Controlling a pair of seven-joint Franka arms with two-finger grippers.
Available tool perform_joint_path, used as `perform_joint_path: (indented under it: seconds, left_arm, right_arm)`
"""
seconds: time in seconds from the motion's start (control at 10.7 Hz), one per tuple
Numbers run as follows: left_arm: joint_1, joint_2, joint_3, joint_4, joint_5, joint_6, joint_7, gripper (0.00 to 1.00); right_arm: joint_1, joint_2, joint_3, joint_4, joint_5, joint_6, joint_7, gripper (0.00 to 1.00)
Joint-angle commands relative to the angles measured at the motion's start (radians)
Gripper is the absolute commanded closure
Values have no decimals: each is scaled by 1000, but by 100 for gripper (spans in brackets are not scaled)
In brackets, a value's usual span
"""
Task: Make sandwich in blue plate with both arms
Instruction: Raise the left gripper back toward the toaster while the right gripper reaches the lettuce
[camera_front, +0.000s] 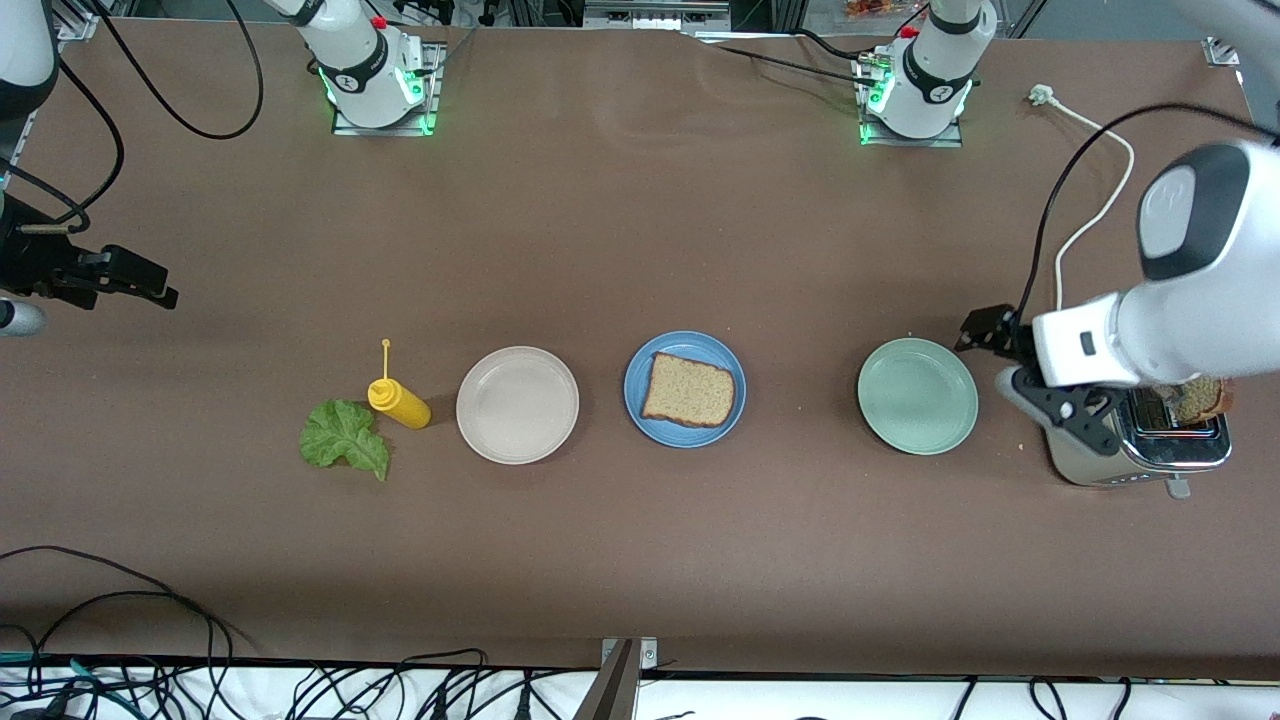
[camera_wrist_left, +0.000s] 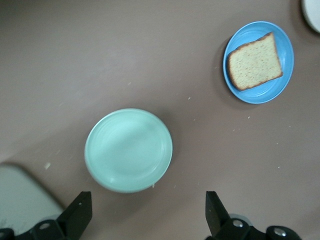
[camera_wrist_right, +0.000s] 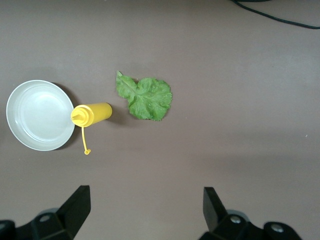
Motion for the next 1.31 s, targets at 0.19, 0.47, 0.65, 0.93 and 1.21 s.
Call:
perform_joint_path:
  seconds: [0.19, 0.47, 0.65, 0.93, 1.21]
  left_arm:
    - [-3, -215, -4, -39, 62, -137, -142, 0]
    - [3, -233, 7, -33, 65, -167, -148, 0]
    - [17, -285, 15, -97, 64, -178, -137, 0]
    - [-56, -394, 103, -207, 61, -91, -154, 0]
    - [-91, -451, 159, -249, 64, -46, -152, 0]
  right_arm:
    - [-28, 37, 0, 17, 31, 3, -51, 0]
    - [-26, 57, 12, -108, 33, 173, -55, 0]
    - [-28, 116, 12, -155, 34, 276, -123, 0]
    - [-28, 198, 24, -196, 30, 390, -155, 0]
    - [-26, 290, 67, -216, 33, 493, -164, 0]
